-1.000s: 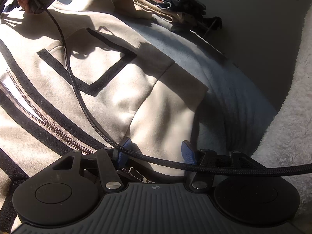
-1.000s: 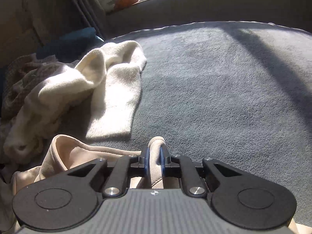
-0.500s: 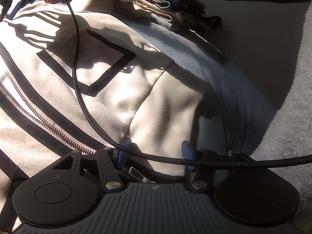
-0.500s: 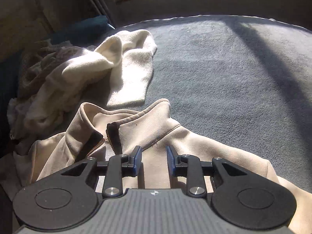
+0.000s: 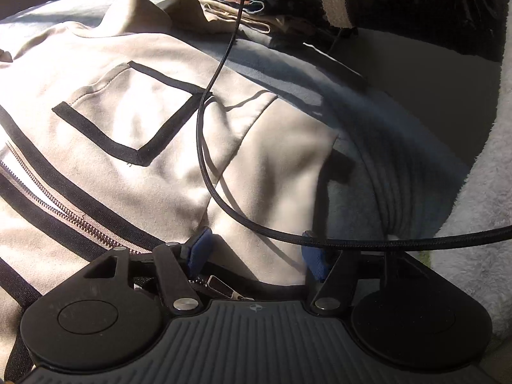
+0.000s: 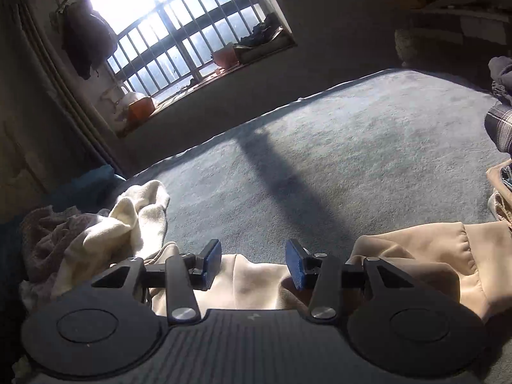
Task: Fold clothes
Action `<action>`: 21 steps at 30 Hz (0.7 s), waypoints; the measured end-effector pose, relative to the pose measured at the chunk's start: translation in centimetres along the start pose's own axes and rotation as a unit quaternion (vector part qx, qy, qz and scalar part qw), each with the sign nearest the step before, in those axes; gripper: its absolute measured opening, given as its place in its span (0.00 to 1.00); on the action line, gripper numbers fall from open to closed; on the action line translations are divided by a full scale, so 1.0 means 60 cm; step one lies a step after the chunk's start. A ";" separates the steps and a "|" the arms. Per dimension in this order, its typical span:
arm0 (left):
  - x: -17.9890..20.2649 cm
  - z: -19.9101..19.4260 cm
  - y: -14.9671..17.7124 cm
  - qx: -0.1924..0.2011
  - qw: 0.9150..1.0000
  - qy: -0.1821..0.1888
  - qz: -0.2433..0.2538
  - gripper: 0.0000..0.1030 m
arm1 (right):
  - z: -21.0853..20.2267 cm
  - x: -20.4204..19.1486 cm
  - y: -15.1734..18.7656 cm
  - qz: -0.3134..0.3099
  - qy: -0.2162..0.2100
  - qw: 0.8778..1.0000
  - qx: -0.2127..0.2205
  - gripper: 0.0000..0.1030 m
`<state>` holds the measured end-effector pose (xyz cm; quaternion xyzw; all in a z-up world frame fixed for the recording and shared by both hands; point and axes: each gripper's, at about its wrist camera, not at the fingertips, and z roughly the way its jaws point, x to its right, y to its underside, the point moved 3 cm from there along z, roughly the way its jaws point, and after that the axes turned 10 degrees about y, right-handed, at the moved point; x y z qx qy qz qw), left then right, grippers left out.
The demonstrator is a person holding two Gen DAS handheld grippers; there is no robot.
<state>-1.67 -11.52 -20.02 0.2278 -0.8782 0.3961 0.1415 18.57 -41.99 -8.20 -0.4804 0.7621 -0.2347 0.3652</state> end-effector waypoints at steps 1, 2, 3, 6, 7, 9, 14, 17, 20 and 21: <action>0.002 0.001 -0.001 -0.001 1.000 -0.003 0.003 0.60 | -0.011 0.042 0.005 0.029 0.027 0.999 0.002 0.47; 0.003 0.001 -0.001 -0.002 1.000 -0.005 0.004 0.60 | -0.017 0.079 0.013 0.058 0.050 0.997 0.000 0.48; 0.005 0.002 -0.002 -0.004 1.000 -0.009 0.005 0.60 | -0.019 0.111 0.021 0.084 0.074 0.994 -0.004 0.48; 0.010 0.005 -0.004 -0.007 1.000 -0.020 0.007 0.60 | -0.006 0.198 0.054 0.168 0.127 0.977 -0.014 0.48; 0.012 0.007 -0.004 -0.008 1.000 -0.024 0.008 0.60 | 0.003 0.218 0.062 0.195 0.126 0.972 -0.020 0.48; 0.016 0.009 -0.005 -0.010 0.999 -0.031 0.010 0.60 | 0.023 0.247 0.075 0.247 0.123 0.961 -0.028 0.48; 0.025 0.015 -0.006 -0.015 0.998 -0.051 0.015 0.61 | 0.064 0.295 0.099 0.374 0.107 0.921 -0.023 0.49; 0.030 0.017 -0.008 -0.017 0.998 -0.060 0.015 0.61 | 0.087 0.311 0.106 0.428 0.090 0.899 -0.009 0.49; 0.032 0.018 -0.007 -0.019 0.998 -0.065 0.015 0.61 | 0.115 0.317 0.099 0.448 0.081 0.890 -0.002 0.49; 0.033 0.018 -0.007 -0.019 0.997 -0.067 0.016 0.61 | 0.121 0.317 0.099 0.457 0.081 0.886 0.000 0.49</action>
